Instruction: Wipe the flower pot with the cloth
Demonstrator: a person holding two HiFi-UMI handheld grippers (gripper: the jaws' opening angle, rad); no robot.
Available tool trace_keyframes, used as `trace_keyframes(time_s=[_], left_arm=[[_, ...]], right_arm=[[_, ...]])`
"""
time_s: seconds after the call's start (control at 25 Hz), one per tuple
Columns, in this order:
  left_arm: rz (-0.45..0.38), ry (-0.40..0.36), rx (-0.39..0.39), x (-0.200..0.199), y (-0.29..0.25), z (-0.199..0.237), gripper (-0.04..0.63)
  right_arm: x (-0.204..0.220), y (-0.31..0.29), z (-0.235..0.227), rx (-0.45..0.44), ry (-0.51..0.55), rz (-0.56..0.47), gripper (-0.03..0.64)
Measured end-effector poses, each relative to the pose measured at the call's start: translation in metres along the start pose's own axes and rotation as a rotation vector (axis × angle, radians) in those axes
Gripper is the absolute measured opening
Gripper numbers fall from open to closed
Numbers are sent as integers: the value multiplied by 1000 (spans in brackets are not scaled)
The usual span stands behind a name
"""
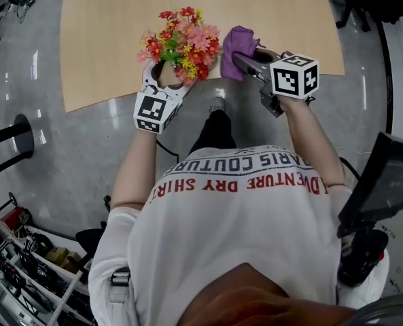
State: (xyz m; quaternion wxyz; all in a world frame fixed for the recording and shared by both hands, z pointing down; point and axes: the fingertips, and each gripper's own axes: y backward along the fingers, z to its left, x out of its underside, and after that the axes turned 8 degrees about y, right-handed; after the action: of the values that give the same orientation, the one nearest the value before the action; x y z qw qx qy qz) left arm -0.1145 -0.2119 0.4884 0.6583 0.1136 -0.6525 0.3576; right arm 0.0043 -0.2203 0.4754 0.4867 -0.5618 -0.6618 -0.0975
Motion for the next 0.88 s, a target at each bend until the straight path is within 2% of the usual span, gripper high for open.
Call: trace_keyframes(time_s=[0.16,0.4,0.52,0.68,0.88], left_arm=[[-1,-1,11,2,-4,3,420],[2,-9,30,3,-9,3,419],[1,-15,44,3,-9,2,419],[4,-22,64,4,-5,3,419],[1,-28,81,4,-4,8,420]], right_arm=[[-10,-14,12,-79,-9,-25,60],[-1,-35,0,-65,17,52,60],[5,-41,-9,-33,50,103,60],[21,-55,-22,45,141,232,58],[24,-64,-28,64,171,301,60]])
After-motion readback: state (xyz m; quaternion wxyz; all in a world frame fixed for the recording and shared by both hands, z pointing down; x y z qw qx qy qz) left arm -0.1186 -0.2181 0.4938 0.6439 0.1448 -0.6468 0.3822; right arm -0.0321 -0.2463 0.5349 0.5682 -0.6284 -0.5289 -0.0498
